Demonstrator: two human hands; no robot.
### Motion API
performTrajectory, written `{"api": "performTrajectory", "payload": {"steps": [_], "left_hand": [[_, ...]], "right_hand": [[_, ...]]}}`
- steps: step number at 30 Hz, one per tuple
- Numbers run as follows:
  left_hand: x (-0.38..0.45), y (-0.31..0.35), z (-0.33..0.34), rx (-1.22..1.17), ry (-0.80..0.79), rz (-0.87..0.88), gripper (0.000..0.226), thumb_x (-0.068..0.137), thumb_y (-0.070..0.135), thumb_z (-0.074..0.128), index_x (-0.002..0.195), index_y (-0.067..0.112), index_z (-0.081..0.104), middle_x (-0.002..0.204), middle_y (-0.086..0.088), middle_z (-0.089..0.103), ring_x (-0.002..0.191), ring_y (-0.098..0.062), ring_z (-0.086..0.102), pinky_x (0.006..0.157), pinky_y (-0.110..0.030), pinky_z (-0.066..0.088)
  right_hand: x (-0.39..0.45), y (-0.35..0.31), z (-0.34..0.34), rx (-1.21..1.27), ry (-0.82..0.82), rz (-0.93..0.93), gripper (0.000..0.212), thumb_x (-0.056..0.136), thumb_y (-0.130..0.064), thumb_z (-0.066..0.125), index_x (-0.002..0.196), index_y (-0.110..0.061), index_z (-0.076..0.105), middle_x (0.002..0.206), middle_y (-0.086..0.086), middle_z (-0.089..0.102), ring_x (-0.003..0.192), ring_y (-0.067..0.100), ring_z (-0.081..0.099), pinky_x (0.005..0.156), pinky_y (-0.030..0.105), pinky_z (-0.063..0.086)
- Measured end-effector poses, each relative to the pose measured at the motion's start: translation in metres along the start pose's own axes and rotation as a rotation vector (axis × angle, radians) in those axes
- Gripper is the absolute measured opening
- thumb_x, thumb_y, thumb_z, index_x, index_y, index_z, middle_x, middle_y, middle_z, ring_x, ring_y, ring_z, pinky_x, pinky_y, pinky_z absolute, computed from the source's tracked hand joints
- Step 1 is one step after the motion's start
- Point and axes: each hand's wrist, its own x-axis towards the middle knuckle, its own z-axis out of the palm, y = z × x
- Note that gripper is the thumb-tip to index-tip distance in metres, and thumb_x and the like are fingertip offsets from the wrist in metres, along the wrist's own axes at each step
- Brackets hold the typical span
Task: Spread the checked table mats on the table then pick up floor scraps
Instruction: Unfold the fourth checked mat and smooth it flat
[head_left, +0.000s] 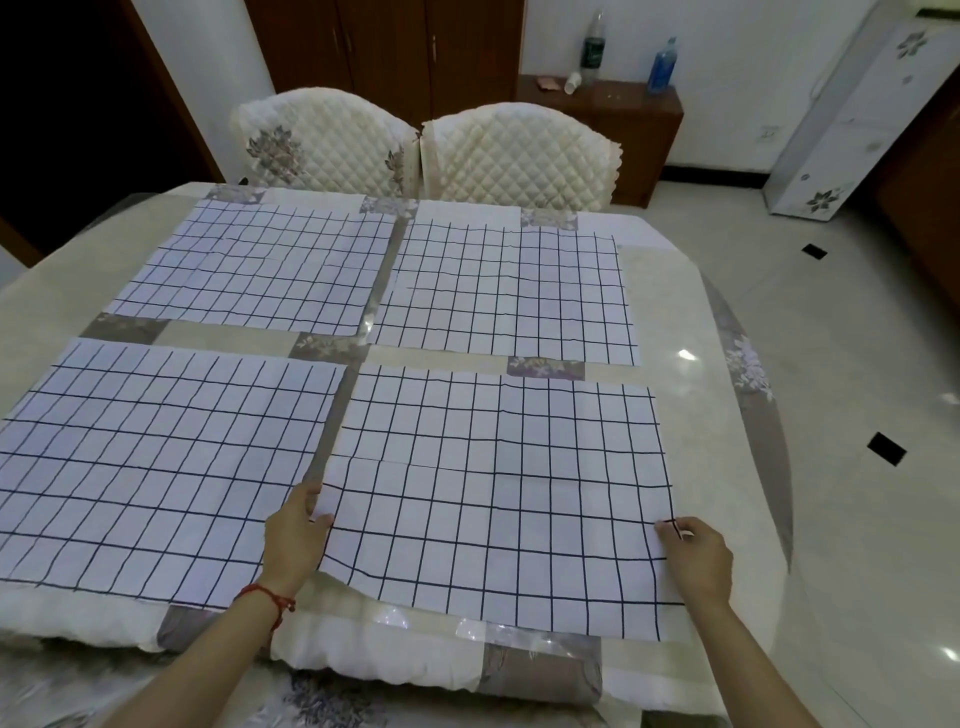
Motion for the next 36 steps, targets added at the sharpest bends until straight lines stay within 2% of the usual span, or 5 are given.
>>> {"api": "performTrajectory", "payload": {"steps": [15, 24, 29, 31, 36], "left_hand": [[0.000, -0.008, 0.003, 0.063, 0.008, 0.039, 0.040, 0.082, -0.003, 0.059, 0.120, 0.003, 0.049, 0.096, -0.018, 0.060, 0.080, -0.025, 0.053, 0.073, -0.037, 0.047], [-0.008, -0.001, 0.001, 0.476, 0.095, 0.040, 0.058, 0.069, 0.036, 0.077, 0.107, 0.002, 0.051, 0.103, -0.022, 0.045, 0.070, -0.036, 0.058, 0.055, -0.039, 0.048], [-0.009, 0.025, 0.040, 0.639, 0.183, 0.563, 0.055, 0.065, 0.032, 0.079, 0.109, 0.006, 0.059, 0.117, -0.024, 0.059, 0.101, -0.039, 0.058, 0.078, -0.048, 0.053], [-0.015, 0.044, 0.067, 0.664, 0.128, 0.728, 0.048, 0.077, 0.038, 0.062, 0.117, 0.014, 0.053, 0.127, -0.016, 0.058, 0.117, -0.030, 0.046, 0.093, -0.044, 0.045], [-0.015, 0.067, 0.124, 0.745, -0.157, 0.713, 0.050, 0.096, 0.045, 0.015, 0.136, 0.023, 0.035, 0.146, -0.001, 0.039, 0.143, -0.019, 0.005, 0.111, -0.046, 0.001]], "right_hand": [[-0.004, 0.000, 0.005, -0.032, 0.035, -0.010, 0.021, 0.090, -0.015, 0.054, 0.098, 0.003, 0.061, 0.101, 0.022, 0.065, 0.076, 0.027, 0.048, 0.071, 0.034, 0.040], [-0.012, 0.000, 0.004, -0.296, 0.143, -0.078, 0.035, 0.087, -0.024, 0.059, 0.115, -0.003, 0.057, 0.115, 0.021, 0.057, 0.099, 0.037, 0.056, 0.079, 0.038, 0.043], [-0.018, -0.020, 0.026, -0.441, 0.081, -0.354, 0.047, 0.089, -0.026, 0.056, 0.131, -0.006, 0.048, 0.143, 0.019, 0.040, 0.130, 0.034, 0.039, 0.105, 0.046, 0.031], [-0.023, -0.033, 0.048, -0.464, -0.027, -0.531, 0.048, 0.091, -0.030, 0.051, 0.134, -0.011, 0.045, 0.149, 0.013, 0.034, 0.138, 0.029, 0.031, 0.112, 0.043, 0.024], [-0.033, -0.049, 0.102, -0.715, -0.292, -0.831, 0.052, 0.092, -0.045, 0.027, 0.136, -0.022, 0.041, 0.146, 0.003, 0.041, 0.136, 0.023, 0.037, 0.115, 0.039, 0.019]]}}
